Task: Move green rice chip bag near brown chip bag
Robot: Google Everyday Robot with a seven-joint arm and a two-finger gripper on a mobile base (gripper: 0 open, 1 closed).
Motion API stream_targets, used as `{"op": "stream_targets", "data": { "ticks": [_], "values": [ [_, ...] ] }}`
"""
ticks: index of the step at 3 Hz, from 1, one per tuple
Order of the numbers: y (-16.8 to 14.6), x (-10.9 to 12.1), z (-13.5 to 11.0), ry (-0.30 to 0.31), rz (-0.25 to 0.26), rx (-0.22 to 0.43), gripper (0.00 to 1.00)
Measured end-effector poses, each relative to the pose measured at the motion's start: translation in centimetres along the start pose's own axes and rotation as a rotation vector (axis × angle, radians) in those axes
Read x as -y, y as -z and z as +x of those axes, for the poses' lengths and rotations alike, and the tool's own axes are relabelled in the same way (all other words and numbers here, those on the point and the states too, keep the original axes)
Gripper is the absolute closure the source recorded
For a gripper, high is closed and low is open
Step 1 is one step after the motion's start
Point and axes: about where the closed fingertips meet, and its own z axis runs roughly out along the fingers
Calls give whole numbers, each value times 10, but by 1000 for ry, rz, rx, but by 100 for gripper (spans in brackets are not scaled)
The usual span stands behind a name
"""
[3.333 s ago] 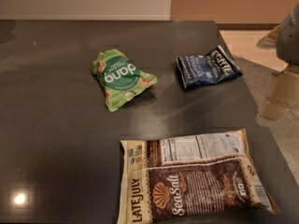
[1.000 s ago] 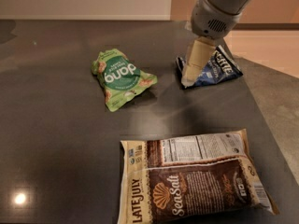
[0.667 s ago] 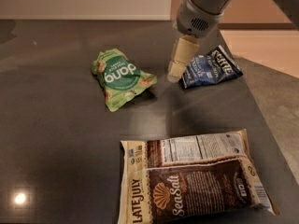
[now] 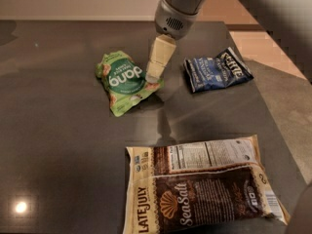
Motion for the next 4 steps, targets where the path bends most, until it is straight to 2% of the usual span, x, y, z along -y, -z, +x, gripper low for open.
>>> {"op": "stream_targets", "data": {
  "ticks": [1,2,3,4],
  "values": [
    [-19,-1,-19,-34,7,-21,0],
    [-36,3,-27,-99,65,-59,0],
    [-54,12,-29,-162,83,-92,0],
    [-72,21,-30,-202,59,-108,0]
  ]
}}
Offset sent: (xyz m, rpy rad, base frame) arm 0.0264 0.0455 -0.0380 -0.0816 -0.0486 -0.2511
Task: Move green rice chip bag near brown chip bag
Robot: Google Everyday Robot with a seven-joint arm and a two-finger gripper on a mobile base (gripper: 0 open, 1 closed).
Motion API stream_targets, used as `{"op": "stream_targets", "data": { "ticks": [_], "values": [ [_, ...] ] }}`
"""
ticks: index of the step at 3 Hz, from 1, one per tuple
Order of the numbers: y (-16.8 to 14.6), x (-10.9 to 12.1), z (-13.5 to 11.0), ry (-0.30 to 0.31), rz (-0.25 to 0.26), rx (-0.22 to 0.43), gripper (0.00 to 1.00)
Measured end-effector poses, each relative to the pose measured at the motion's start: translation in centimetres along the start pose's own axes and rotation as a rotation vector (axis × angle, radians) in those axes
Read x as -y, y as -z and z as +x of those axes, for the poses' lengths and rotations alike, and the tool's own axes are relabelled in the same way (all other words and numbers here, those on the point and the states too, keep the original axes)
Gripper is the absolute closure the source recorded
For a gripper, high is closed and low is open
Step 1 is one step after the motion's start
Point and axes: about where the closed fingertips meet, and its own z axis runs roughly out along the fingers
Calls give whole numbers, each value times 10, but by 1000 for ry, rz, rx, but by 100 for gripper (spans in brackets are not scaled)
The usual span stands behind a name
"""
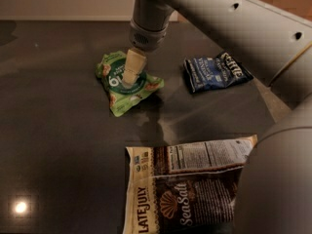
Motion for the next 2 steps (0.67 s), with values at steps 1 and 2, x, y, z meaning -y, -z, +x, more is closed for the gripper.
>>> {"op": "stream_targets", "data": {
  "ticks": [1,2],
  "values": [
    [-14,-1,-8,-16,-32,-5,0],
    [-24,-8,-15,-21,-76,2,0]
  ]
}}
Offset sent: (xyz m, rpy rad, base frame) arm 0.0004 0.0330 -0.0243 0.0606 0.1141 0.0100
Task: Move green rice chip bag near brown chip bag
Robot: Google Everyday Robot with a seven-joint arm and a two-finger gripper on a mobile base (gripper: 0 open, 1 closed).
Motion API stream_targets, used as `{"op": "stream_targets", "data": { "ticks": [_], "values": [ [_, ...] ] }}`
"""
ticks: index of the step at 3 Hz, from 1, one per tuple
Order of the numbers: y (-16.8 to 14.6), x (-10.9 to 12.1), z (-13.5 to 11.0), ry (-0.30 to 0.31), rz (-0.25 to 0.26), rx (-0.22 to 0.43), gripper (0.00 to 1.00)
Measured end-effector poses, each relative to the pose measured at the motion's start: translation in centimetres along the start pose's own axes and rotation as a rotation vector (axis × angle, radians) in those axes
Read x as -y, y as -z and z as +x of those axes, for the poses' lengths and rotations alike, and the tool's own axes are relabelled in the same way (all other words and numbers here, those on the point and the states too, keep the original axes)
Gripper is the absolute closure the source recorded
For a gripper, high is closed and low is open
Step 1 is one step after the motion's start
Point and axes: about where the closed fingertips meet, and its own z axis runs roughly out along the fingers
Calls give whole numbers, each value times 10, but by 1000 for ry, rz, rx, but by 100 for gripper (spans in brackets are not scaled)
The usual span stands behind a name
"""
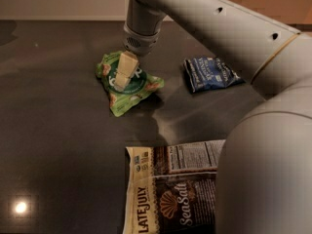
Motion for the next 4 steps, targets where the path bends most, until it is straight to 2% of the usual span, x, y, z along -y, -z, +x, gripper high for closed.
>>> {"op": "stream_targets", "data": {
  "ticks": [2,3,4],
  "values": [
    [-13,-9,-1,-3,-28,-3,0],
    [-17,-10,-1,2,-34,-6,17],
    [-21,-10,0,6,-41,-5,41]
  ]
}}
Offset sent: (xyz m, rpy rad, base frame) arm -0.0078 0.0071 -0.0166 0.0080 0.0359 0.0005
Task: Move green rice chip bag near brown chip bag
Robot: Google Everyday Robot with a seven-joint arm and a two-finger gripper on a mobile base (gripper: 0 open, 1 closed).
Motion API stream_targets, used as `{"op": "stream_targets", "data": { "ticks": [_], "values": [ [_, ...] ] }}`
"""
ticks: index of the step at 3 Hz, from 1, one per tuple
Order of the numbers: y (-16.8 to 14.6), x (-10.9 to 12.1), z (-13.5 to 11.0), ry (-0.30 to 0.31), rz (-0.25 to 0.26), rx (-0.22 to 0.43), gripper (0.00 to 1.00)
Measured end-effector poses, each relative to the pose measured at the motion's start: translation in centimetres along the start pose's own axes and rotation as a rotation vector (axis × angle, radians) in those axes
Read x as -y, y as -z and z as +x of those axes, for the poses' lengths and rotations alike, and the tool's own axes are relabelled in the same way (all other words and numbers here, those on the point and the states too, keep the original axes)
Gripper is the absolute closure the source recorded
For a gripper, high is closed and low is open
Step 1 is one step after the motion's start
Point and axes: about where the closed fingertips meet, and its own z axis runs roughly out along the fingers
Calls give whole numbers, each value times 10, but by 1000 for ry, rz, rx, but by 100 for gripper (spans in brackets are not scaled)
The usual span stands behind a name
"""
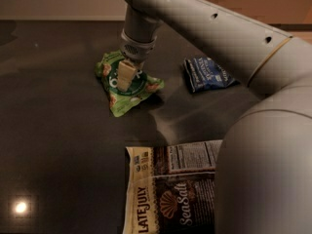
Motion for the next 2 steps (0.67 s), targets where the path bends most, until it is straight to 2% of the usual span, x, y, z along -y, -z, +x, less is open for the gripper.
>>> {"op": "stream_targets", "data": {
  "ticks": [2],
  "values": [
    [10,-4,9,-3,-52,39,87]
  ]
}}
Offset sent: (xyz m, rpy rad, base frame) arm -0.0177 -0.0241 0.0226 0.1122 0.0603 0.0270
